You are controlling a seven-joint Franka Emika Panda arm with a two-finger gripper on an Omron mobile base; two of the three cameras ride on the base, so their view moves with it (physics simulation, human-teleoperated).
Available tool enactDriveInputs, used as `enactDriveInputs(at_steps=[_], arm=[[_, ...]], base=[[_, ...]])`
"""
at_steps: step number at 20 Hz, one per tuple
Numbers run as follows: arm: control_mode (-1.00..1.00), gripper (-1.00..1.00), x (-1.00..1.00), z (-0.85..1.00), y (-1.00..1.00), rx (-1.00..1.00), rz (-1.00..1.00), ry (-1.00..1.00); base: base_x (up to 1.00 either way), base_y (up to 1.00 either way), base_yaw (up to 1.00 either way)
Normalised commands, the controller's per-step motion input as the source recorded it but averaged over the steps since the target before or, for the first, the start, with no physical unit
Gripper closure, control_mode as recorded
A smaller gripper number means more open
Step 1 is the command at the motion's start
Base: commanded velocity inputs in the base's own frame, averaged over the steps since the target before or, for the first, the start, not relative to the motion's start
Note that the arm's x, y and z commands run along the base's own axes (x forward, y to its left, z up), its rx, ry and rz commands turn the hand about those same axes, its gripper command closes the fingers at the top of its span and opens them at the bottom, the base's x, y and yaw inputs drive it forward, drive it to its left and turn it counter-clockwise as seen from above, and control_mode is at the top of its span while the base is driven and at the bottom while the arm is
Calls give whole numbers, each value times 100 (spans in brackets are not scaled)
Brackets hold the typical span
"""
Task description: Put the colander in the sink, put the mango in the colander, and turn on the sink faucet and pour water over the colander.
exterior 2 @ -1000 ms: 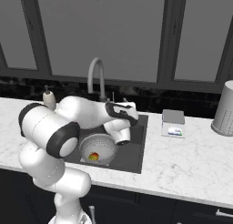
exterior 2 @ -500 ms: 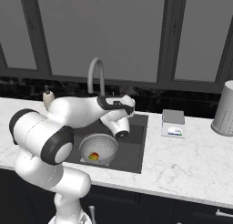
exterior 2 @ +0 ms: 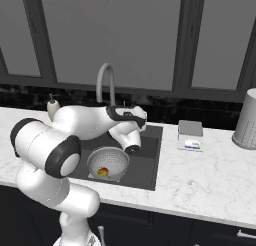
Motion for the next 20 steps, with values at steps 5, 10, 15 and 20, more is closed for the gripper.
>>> enactDriveInputs(at_steps=[5, 10, 15, 20], arm=[[-100, -100, 0, -16, 0, 0, 0, 2], [-100, -100, 0, 0, 0, 0, 0, 4], [-100, -100, 2, -2, 15, 0, 0, 8], [-100, -100, 2, 0, 15, 0, 0, 7]], base=[[0, 0, 0], [0, 0, 0], [0, 0, 0], [0, 0, 0]])
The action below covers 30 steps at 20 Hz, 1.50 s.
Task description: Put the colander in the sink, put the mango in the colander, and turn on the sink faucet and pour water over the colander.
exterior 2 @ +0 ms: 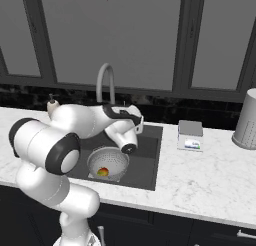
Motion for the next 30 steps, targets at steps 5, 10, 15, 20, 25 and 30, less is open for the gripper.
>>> enactDriveInputs(at_steps=[5, 10, 15, 20, 25, 30], arm=[[-100, -100, 1, 0, 2, 0, 0, 4], [-100, -100, 0, -1, 0, 0, 0, 2], [-100, -100, 2, -8, 0, 0, 0, 1], [-100, -100, 16, -10, 0, 0, 0, 2], [-100, -100, 30, -14, -3, 0, -1, 5], [-100, -100, 34, -18, 0, 0, 0, 6]], base=[[0, 0, 0], [0, 0, 0], [0, 0, 0], [0, 0, 0], [0, 0, 0], [0, 0, 0]])
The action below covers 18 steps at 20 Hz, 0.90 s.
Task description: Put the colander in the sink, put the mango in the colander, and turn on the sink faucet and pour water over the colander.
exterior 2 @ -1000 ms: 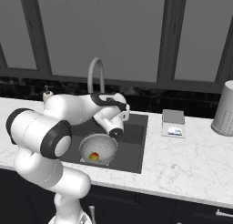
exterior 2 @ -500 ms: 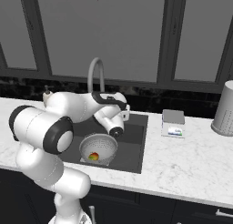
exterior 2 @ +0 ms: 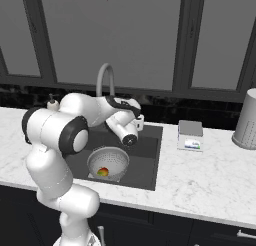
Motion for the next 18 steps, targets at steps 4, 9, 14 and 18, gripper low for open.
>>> enactDriveInputs(at_steps=[4, 9, 14, 18], arm=[[-100, -100, 33, -17, 0, 0, 0, 7], [-100, -100, 33, -13, 0, 0, 0, 6], [-100, -100, 36, 0, 0, 0, 0, 0], [-100, -100, 38, 0, 0, 0, 0, 0]], base=[[0, 0, 0], [0, 0, 0], [0, 0, 0], [0, 0, 0]])
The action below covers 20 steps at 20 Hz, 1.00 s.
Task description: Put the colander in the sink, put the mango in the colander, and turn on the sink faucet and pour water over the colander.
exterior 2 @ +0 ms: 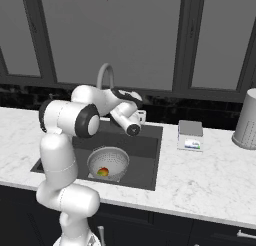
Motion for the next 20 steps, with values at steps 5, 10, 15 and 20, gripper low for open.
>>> enactDriveInputs(at_steps=[5, 10, 15, 20], arm=[[-100, -100, 23, 0, 0, 0, 0, 0], [-100, -100, 14, -1, 0, 0, 0, 0], [-100, -100, 9, 0, 0, 0, 0, 0], [-100, -100, 21, -2, 0, 0, 0, 0]], base=[[0, 0, 0], [0, 0, 0], [0, 0, 0], [0, 0, 0]])
